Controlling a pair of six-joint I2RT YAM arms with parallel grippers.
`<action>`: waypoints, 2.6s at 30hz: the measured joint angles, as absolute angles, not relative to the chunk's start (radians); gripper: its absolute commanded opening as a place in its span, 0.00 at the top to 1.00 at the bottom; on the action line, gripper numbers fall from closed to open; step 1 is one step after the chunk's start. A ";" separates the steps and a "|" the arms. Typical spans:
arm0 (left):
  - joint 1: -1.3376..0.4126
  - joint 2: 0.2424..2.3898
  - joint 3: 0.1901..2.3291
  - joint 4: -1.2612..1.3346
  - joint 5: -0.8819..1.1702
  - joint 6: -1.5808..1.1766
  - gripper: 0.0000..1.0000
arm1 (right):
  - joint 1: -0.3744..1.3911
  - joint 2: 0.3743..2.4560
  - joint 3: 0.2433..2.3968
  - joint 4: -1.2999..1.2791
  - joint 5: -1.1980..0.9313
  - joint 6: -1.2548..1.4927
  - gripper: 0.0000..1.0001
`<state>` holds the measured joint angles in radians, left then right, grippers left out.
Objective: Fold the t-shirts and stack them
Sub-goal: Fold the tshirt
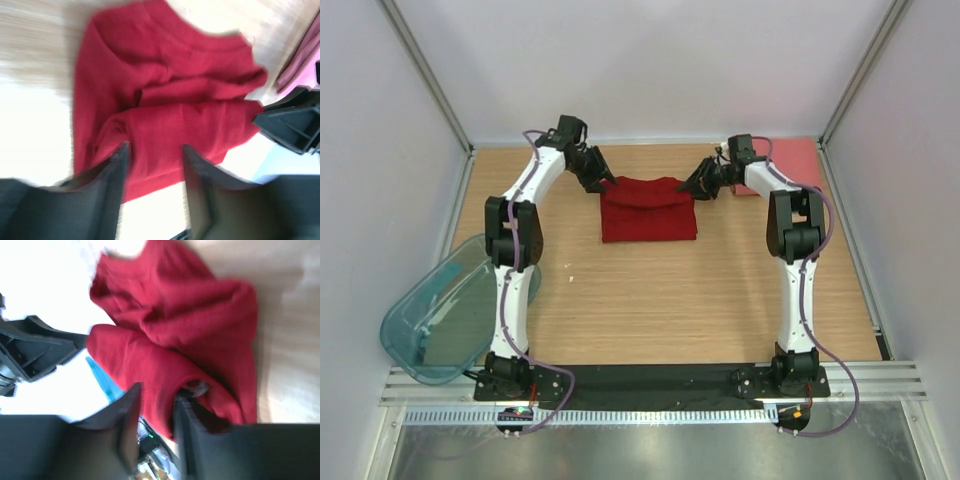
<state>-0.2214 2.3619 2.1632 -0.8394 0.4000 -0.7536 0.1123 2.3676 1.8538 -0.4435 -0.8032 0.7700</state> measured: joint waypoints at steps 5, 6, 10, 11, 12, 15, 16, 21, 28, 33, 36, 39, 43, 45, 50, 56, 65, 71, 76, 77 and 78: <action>-0.191 2.353 2.179 -0.834 0.360 -0.764 0.39 | 0.098 2.397 1.959 -0.459 -0.773 0.821 0.38; -0.187 2.340 2.169 -0.833 0.342 -0.753 0.39 | 0.094 2.397 1.993 -0.492 -0.759 0.803 0.36; -0.185 2.196 2.020 -0.822 0.301 -0.700 0.36 | 0.062 2.370 2.094 -0.615 -0.690 0.686 0.29; -0.186 2.146 1.964 -0.820 0.299 -0.688 0.36 | 0.057 2.357 2.093 -0.646 -0.679 0.657 0.28; -0.187 2.097 1.909 -0.817 0.302 -0.673 0.36 | 0.051 2.337 2.085 -0.682 -0.667 0.622 0.28; -0.190 1.980 1.763 -0.793 0.325 -0.643 0.36 | 0.031 2.235 1.936 -0.720 -0.647 0.519 0.28; -0.191 1.962 1.730 -0.785 0.333 -0.637 0.35 | 0.030 2.210 1.886 -0.724 -0.648 0.502 0.28; -0.201 1.977 1.635 -0.750 0.360 -0.618 0.35 | 0.065 2.127 1.630 -0.704 -0.652 0.445 0.28; -0.227 2.085 1.629 -0.716 0.374 -0.597 0.41 | 0.147 2.127 1.504 -0.650 -0.647 0.416 0.32; -0.241 2.143 1.627 -0.690 0.386 -0.588 0.55 | 0.162 2.127 1.483 -0.597 -0.633 0.418 0.44; -0.245 2.147 1.615 -0.680 0.393 -0.584 0.71 | 0.162 2.127 1.465 -0.570 -0.627 0.423 0.60; -0.250 2.147 1.596 -0.669 0.405 -0.579 0.93 | 0.161 2.127 1.442 -0.547 -0.616 0.418 0.95; -0.260 2.142 1.550 -0.651 0.423 -0.572 1.00 | 0.161 2.118 1.403 -0.534 -0.615 0.432 0.99; -0.268 2.117 1.509 -0.639 0.429 -0.572 1.00 | 0.162 2.084 1.359 -0.524 -0.607 0.434 0.99; -0.332 1.964 1.300 -0.635 0.417 -0.587 0.81 | 0.171 1.899 1.145 -0.578 -0.570 0.447 0.96; -0.415 1.652 1.070 -0.762 0.373 -0.628 0.47 | 0.203 1.594 0.965 -0.724 -0.494 0.446 0.53; -0.403 1.471 1.172 -0.730 0.396 -0.650 0.94 | 0.202 1.501 1.032 -0.765 -0.477 0.387 0.67; -0.404 1.605 1.113 -0.402 0.532 -0.759 1.00 | 0.202 1.637 0.994 -0.457 -0.626 0.537 0.95; -0.404 1.749 1.080 -0.182 0.571 -0.833 1.00 | 0.208 1.795 0.938 -0.131 -0.689 0.703 0.97; -0.404 1.772 1.078 -0.146 0.573 -0.840 1.00 | 0.209 1.827 0.938 -0.080 -0.696 0.727 0.97; -0.403 1.797 1.077 -0.105 0.574 -0.852 1.00 | 0.210 1.848 0.939 -0.047 -0.699 0.744 0.97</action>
<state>-0.4034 1.7969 1.0775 -0.1055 0.5739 -0.8516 0.2096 1.8484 0.9386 -0.0467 -0.6987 0.7441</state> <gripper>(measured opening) 0.003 0.057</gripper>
